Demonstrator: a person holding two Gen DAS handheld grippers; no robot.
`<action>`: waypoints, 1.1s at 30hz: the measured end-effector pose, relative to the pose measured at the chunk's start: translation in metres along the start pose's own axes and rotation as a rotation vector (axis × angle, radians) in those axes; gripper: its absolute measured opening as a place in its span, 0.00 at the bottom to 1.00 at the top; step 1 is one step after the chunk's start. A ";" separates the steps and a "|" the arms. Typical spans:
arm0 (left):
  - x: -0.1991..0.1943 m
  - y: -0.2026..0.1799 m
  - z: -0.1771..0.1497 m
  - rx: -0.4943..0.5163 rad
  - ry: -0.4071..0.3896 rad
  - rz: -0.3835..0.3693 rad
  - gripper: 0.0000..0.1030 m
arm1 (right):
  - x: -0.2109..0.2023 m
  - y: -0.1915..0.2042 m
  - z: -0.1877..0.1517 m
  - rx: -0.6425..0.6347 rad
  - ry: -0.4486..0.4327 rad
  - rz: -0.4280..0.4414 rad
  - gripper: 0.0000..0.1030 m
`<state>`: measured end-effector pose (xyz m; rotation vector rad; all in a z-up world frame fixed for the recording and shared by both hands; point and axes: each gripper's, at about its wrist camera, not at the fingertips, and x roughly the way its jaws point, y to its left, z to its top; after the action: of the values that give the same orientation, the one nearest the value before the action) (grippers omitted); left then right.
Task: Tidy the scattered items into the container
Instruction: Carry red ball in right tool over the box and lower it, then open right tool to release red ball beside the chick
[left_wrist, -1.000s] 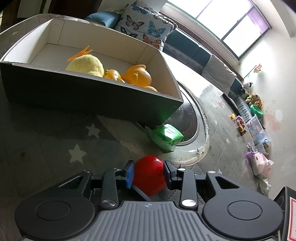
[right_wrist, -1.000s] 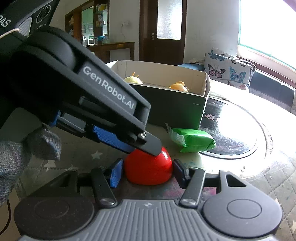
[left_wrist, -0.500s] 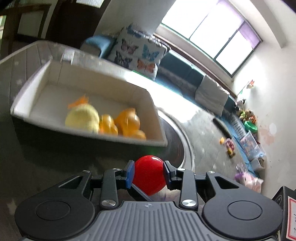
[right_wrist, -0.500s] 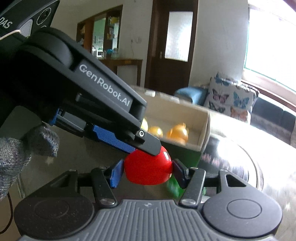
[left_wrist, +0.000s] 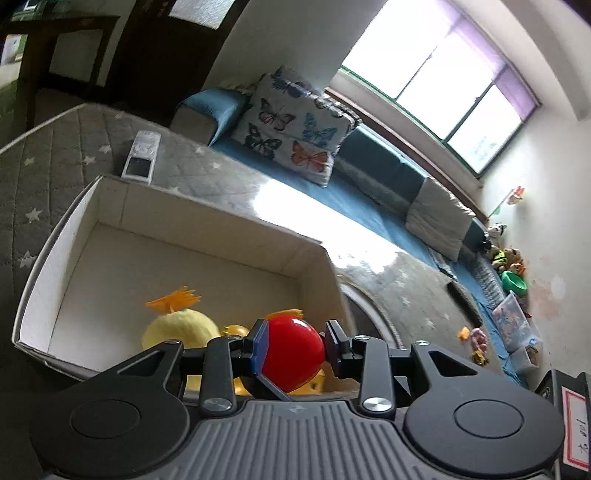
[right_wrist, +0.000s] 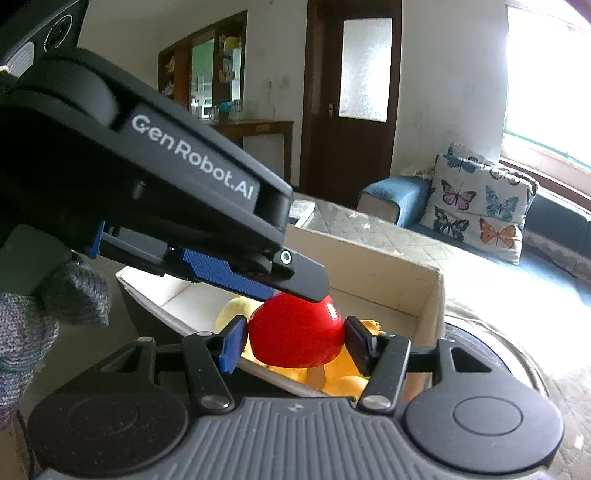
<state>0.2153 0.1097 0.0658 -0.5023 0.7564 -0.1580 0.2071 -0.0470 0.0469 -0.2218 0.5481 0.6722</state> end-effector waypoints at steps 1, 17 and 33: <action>0.003 0.003 0.000 -0.006 0.005 0.005 0.35 | 0.004 0.000 -0.001 0.002 0.007 0.002 0.56; 0.012 0.022 -0.005 -0.043 0.028 0.016 0.35 | 0.023 -0.001 -0.009 0.013 0.040 0.008 0.57; -0.006 0.010 -0.013 -0.015 0.008 0.016 0.35 | -0.007 0.002 -0.016 0.000 -0.001 -0.010 0.57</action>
<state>0.2010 0.1151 0.0569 -0.5105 0.7695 -0.1394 0.1953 -0.0549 0.0375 -0.2245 0.5459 0.6628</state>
